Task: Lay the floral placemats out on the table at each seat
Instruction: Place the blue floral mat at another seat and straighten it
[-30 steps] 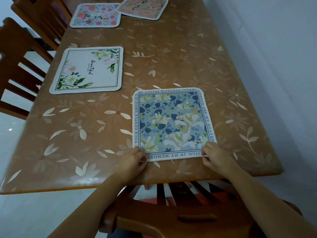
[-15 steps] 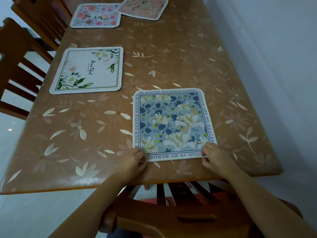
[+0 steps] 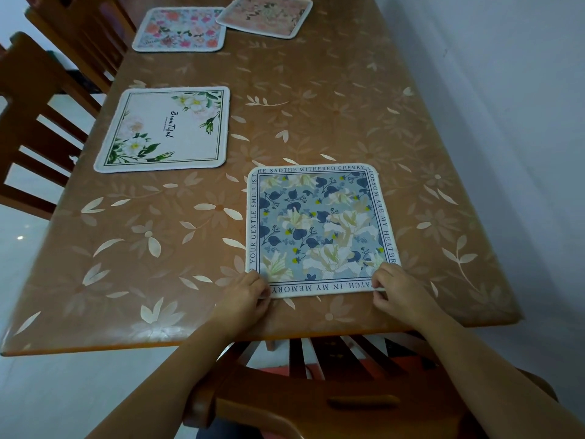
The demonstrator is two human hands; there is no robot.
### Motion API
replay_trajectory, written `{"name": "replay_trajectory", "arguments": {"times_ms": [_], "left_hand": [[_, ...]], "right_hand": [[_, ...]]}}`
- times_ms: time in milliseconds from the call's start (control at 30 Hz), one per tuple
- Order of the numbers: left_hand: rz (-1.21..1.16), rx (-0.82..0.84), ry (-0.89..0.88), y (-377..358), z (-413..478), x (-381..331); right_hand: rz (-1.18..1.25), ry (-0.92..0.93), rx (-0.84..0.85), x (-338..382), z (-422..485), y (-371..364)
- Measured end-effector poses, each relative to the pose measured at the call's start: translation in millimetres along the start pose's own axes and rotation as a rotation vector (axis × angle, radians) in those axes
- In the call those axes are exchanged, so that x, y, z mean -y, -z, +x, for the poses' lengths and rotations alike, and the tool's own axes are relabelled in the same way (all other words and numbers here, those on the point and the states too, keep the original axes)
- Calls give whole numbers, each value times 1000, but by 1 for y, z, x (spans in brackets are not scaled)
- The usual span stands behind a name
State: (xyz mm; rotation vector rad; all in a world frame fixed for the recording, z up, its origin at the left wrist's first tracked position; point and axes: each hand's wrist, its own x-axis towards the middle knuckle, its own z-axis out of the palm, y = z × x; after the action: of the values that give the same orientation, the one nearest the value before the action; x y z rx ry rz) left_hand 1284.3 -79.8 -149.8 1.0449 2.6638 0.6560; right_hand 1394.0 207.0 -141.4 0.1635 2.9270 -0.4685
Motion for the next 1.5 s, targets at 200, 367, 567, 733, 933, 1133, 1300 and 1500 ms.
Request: {"name": "replay_trajectory", "arguments": {"times_ms": [200,367,567,733,933,1133,1300,1500], "left_hand": [[6,10,35,-2,0,0],[12,14,26,-1,1,-1],[20,8,32,0,1,-1],[77,-42,55,8,0,0],[206,-168,103,36,5,-5],[252,-280,125,71,-7,-12],[243,-351,135,102,-29,-9],[248,-419,164,143,-71,27]], "right_hand": [[-18,0,36,1,0,-1],[-6,-5,55,2,-1,0],[-29,7,34,3,-3,3],[14,-30,-13,8,-1,11],[4,-46,-56,43,14,28],[46,-46,-164,114,33,46],[44,15,-237,184,39,53],[34,52,-280,271,48,49]]}}
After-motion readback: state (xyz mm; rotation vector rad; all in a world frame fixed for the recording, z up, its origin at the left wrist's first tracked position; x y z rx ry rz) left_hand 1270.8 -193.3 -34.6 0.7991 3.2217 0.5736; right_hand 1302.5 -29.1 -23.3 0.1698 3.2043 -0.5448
